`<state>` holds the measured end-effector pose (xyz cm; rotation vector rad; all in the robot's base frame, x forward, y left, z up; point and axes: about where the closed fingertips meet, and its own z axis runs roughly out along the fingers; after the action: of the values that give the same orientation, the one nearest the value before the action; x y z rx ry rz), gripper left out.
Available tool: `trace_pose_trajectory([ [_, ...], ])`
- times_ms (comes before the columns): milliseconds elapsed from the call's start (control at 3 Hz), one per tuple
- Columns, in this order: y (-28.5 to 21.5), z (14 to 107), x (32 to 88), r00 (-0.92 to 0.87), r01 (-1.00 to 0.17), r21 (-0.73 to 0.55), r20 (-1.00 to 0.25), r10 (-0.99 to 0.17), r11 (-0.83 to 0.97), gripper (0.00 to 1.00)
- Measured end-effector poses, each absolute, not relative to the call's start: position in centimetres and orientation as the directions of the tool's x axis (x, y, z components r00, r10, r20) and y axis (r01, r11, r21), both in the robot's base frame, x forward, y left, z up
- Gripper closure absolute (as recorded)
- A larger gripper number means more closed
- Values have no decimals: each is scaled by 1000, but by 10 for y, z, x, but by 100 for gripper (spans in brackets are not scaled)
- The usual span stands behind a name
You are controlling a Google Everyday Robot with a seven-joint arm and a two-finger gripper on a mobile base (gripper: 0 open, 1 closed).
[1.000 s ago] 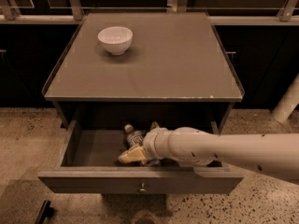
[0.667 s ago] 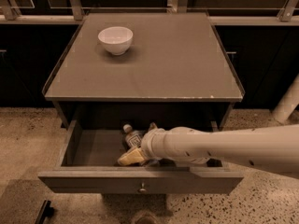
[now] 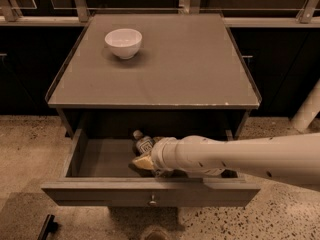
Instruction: Pick blue plastic bottle from top drawer and place on counter
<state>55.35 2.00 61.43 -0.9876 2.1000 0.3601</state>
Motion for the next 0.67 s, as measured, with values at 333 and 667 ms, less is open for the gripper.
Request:
trace_pose_trajectory([
  [333, 20, 614, 553, -401, -749, -66, -747, -531, 659, 66],
  [667, 20, 614, 553, -401, -749, -66, -747, -531, 659, 89],
])
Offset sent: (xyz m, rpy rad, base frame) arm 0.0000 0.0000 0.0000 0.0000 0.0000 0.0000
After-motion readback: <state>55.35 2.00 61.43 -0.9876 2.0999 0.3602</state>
